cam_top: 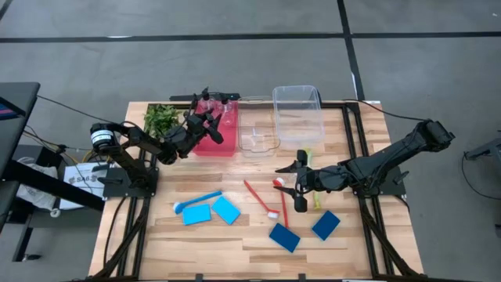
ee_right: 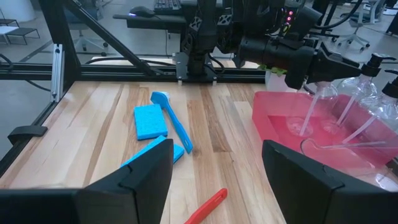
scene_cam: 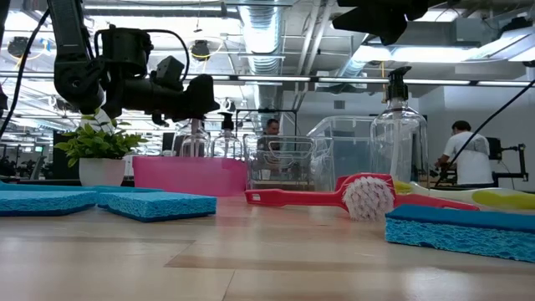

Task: Pick & Place Kitchen Sink Supplies
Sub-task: Put the bottom transparent soap dispenser into the red bin

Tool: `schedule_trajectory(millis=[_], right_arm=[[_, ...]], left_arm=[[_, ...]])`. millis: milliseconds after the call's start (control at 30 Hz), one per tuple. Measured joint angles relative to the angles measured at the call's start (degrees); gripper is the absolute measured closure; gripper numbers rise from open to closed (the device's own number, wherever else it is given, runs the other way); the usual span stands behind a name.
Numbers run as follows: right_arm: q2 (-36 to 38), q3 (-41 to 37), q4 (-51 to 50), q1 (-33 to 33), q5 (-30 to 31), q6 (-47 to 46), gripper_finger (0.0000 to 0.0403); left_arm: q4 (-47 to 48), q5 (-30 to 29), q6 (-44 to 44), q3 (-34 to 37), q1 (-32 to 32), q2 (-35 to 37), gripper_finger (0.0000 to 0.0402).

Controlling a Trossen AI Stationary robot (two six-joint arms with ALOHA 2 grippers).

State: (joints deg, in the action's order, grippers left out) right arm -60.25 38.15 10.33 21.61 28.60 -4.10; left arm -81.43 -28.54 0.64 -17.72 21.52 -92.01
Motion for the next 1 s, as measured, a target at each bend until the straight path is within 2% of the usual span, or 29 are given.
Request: schedule_trajectory(millis=[733,1000], right_arm=[[0.0,0.0,0.0,0.0,0.0,-0.5,0.0163],[-1.2,0.0,0.7,0.0,0.0,-0.5,0.0163]], left_arm=[[0.6,-0.6,-3.4,0.0,0.0,0.0,0.0201],[0.6,-0.6,-1.2,0.0,0.0,0.0,0.016]])
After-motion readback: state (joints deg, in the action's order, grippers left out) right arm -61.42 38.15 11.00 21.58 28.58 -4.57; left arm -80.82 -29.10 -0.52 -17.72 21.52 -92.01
